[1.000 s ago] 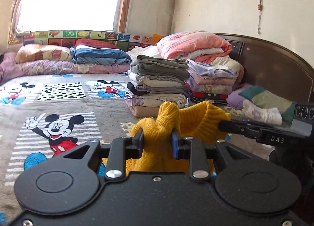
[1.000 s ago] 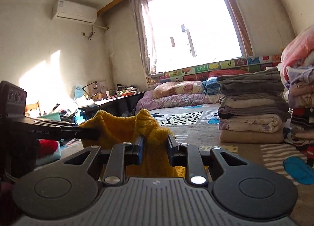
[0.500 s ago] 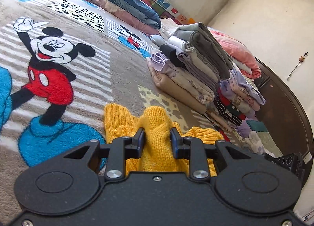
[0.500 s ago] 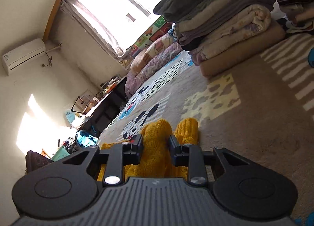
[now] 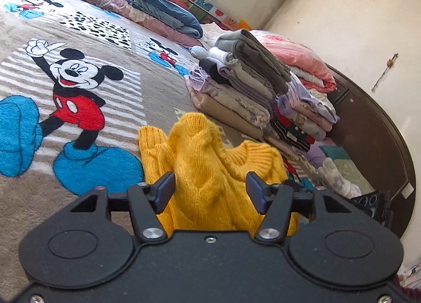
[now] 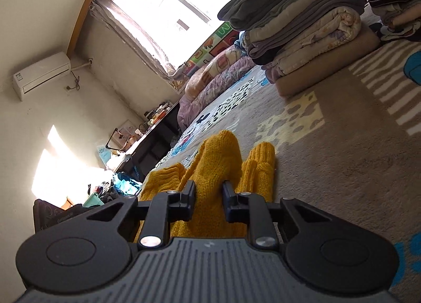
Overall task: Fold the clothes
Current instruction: 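Fold the sweater over with the left gripper and lay it down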
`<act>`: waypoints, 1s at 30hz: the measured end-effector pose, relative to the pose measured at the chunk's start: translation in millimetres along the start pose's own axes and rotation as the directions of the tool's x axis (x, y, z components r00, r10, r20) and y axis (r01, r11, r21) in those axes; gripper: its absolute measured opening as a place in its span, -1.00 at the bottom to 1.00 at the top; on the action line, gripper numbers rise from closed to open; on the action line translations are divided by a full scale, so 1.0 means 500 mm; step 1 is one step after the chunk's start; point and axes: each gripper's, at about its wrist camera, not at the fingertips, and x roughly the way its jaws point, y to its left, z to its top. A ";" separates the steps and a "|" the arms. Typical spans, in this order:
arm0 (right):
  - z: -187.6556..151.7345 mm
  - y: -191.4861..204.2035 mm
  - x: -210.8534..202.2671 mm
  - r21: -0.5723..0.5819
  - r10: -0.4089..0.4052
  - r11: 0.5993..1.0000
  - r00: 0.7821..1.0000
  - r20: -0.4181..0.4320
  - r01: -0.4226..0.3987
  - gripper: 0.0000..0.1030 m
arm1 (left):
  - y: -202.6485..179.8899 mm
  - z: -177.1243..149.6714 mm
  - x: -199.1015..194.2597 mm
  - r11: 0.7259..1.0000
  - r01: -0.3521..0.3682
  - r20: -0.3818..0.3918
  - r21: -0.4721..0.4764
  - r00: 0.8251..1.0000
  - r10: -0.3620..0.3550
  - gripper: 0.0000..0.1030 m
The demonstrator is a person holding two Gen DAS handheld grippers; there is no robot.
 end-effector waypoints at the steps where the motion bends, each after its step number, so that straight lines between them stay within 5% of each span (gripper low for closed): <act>1: -0.001 0.002 -0.002 -0.003 0.005 1.000 1.000 0.003 -0.005 -0.57 | 0.002 0.003 0.005 1.000 0.002 0.009 0.000 1.000 -0.002 -0.39; 4: 0.002 0.006 -0.001 -0.017 0.021 1.000 0.999 0.031 -0.020 -0.65 | 0.008 0.012 0.021 1.000 0.006 0.034 0.001 0.999 -0.006 -0.64; 12: 0.071 0.016 0.039 -0.124 0.067 0.991 0.989 0.129 -0.051 -0.68 | 0.025 0.036 0.064 1.000 0.018 0.103 0.003 0.994 -0.019 -0.68; 19: 0.080 -0.053 0.108 -0.034 0.019 0.999 0.997 0.076 -0.017 -0.68 | 0.053 0.037 0.092 0.999 -0.011 0.117 -0.033 0.993 0.015 -0.69; 24: 0.087 -0.034 0.113 -0.079 0.055 0.996 0.994 0.097 -0.048 -0.68 | 0.056 0.037 0.098 0.999 -0.024 0.116 -0.032 0.993 0.028 -0.69; 27: 0.071 -0.077 0.148 -0.004 -0.027 1.000 1.000 0.015 0.027 -0.68 | 0.073 0.023 0.121 0.995 -0.081 0.064 -0.063 0.994 0.085 -0.64; 30: 0.064 -0.080 0.147 -0.001 -0.066 0.998 0.998 0.018 0.066 -0.37 | 0.042 0.026 0.097 0.997 -0.081 0.097 -0.002 0.992 0.081 -0.44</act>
